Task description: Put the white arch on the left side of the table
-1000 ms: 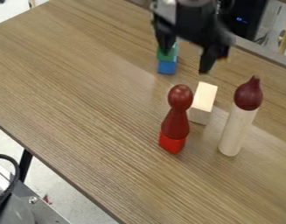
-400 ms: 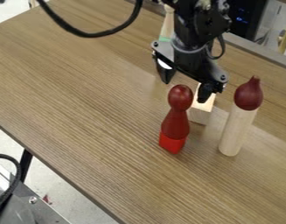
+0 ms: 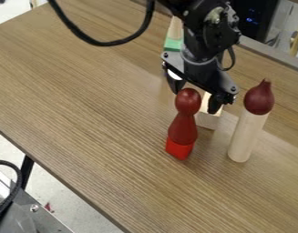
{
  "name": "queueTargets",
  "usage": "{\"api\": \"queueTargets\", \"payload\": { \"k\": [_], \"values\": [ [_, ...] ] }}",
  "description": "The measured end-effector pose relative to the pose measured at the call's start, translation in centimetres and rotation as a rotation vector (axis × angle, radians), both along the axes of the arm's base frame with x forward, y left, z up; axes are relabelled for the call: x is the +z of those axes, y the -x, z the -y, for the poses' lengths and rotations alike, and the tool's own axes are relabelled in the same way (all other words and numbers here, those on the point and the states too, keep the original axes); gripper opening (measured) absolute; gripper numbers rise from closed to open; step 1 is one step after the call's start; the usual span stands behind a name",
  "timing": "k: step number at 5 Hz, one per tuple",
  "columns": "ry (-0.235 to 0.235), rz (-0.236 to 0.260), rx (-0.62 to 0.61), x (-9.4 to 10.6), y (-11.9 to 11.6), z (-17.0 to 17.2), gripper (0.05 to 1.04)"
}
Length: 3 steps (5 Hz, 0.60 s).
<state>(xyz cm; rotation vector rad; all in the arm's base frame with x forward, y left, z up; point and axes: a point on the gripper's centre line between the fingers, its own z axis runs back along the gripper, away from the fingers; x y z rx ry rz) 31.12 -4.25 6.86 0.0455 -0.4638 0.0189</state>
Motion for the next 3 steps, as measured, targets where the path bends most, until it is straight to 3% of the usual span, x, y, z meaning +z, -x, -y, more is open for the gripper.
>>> {"api": "queueTargets", "payload": {
  "k": [3],
  "values": [
    [0.002,-0.028,0.034,-1.2,-1.7,0.4,0.998]
  ]
}}
